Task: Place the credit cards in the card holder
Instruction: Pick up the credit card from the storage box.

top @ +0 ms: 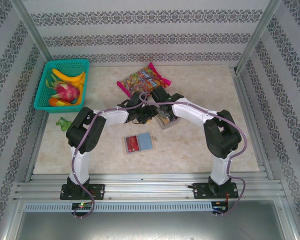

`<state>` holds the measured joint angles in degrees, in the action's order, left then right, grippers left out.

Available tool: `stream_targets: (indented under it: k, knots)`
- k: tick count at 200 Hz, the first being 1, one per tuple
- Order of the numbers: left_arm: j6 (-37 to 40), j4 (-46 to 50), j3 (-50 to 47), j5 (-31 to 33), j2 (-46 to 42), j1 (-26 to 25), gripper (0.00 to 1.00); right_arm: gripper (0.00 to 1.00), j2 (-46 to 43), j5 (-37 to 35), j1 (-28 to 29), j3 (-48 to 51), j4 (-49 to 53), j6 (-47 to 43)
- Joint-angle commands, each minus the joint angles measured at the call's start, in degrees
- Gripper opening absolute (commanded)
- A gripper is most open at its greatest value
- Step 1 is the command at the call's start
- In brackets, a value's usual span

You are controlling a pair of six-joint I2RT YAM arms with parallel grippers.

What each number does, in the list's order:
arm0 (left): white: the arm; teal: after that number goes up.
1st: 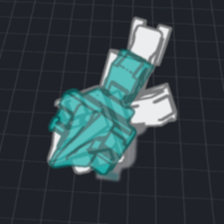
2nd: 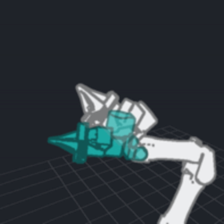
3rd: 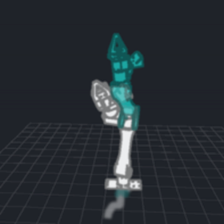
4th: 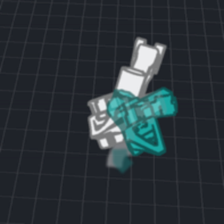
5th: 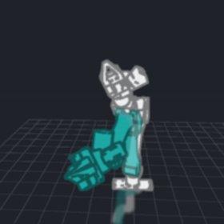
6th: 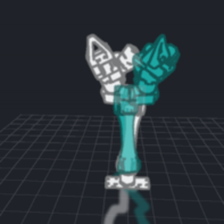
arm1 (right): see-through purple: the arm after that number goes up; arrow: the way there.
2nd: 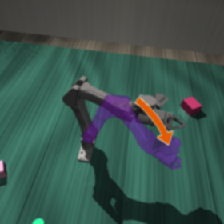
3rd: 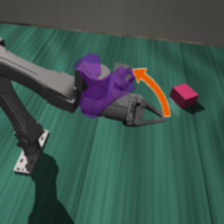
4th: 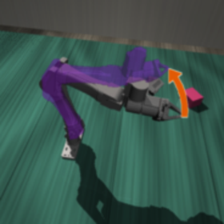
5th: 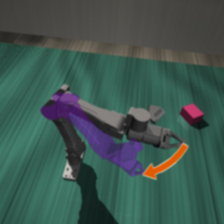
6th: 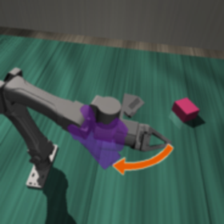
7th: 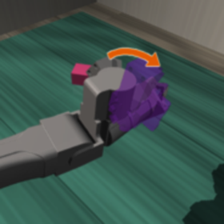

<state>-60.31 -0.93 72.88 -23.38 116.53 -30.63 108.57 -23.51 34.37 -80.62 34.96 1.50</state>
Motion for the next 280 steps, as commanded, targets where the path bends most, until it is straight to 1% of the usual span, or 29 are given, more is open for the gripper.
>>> stream_targets:
  k: [1, 55, 100, 113, 132, 145, 180, 193, 207, 234, 280]
  knots:
    - [0.12, -0.09, 0.42, -0.13, 1.51, 0.42, 0.58, 0.26, 2.26, 0.58, -0.12, -1.28, 1.03, 0.3]
    - [-0.42, -0.59, 0.51, -0.64, 2.58, 0.4, 0.58, 0.27, 4.28, -3.77, 0.34, -1.56, 1.11, -0.12]
    - [-0.34, -0.4, 0.45, -0.58, 2.65, 0.36, 0.58, 0.23, 1.88, -6.95, 1.21, -0.51, -0.28, -0.51]
    - [-0.28, -0.39, 0.51, -0.61, 2.69, 0.4, 0.58, 0.2, 1.06, -6.99, 1.23, -0.26, -0.32, -0.54]
    - [-0.31, -0.3, 0.42, -0.55, 2.68, 0.38, 0.58, 0.19, 0.42, -7.23, 1.17, -0.04, -0.46, -0.7]
    - [-0.33, -0.39, 0.34, -0.62, 2.65, 0.4, 0.58, 0.16, 0.38, -7.11, 1.14, 0.02, -0.51, -0.68]
    - [-0.33, -0.41, 0.33, -0.58, 2.48, 0.37, 0.57, 0.13, 0.38, -7.04, 1.31, 0.03, -0.24, -0.56]
    - [-0.33, -0.41, 0.27, -0.6, 2.4, 0.36, 0.58, 0.09, 0.11, -6.91, 1.31, 0.07, -0.17, -0.54]
    - [-0.28, -0.46, 0.24, -0.62, 2.39, 0.33, 0.57, 0.08, -0.27, -6.9, 1.4, -0.06, 0.16, -0.45]
    - [-0.18, -0.23, 0.33, -0.58, 2.17, 0.35, 0.57, 0.02, -1.93, -4.67, 1.48, -0.13, 1.23, 0.41]
    - [0.11, 0.14, 0.36, -0.3, 1.35, 0.33, 0.57, 0.02, -4.03, 2.84, 1.4, -0.42, 2.94, 4.32]
